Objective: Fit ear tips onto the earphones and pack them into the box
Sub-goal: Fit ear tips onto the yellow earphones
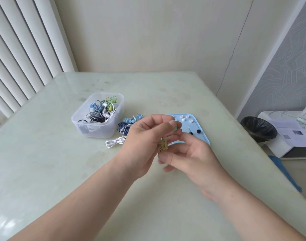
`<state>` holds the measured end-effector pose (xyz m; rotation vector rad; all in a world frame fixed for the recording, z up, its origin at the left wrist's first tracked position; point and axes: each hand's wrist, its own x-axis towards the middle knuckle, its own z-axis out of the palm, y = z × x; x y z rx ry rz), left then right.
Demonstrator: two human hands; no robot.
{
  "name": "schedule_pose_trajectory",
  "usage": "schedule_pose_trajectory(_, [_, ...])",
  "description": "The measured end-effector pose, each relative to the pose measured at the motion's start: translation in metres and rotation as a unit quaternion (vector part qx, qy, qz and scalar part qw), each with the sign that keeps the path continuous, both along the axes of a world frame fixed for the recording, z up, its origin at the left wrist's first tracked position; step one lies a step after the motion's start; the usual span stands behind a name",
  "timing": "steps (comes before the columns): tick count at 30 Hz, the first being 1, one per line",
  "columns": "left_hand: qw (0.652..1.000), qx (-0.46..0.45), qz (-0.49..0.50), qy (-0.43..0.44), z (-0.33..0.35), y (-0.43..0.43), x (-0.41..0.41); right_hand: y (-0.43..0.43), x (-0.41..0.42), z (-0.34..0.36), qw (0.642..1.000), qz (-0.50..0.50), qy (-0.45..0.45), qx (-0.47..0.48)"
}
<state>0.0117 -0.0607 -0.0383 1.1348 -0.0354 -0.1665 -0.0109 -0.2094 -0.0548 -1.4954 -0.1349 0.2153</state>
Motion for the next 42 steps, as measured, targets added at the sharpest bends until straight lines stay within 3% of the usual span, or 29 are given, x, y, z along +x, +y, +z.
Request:
schedule_pose_trajectory(9, [0.999, 0.003, 0.030, 0.018, 0.009, 0.012, -0.002, 0.005, -0.006, 0.003, 0.998, -0.029, 0.021, 0.049])
schedule_pose_trajectory(21, [0.996, 0.003, 0.039, 0.076, 0.003, 0.008, 0.002, 0.001, -0.002, -0.001, 0.999, -0.049, 0.015, 0.001])
schedule_pose_trajectory(24, [0.997, 0.031, 0.036, 0.054, -0.006, 0.009, 0.002, -0.005, 0.003, -0.005, 0.986, -0.114, -0.074, -0.099])
schedule_pose_trajectory(30, [0.998, 0.065, -0.006, 0.018, -0.023, 0.008, -0.003, -0.005, 0.008, -0.011, 0.960, -0.134, -0.214, -0.122])
schedule_pose_trajectory(35, [0.997, 0.063, -0.015, 0.029, -0.026, 0.010, -0.002, -0.012, 0.014, -0.015, 0.966, -0.142, -0.179, -0.123])
schedule_pose_trajectory(42, [0.996, 0.068, 0.043, 0.036, -0.029, 0.005, -0.001, -0.016, 0.020, -0.018, 0.966, -0.158, -0.160, -0.132])
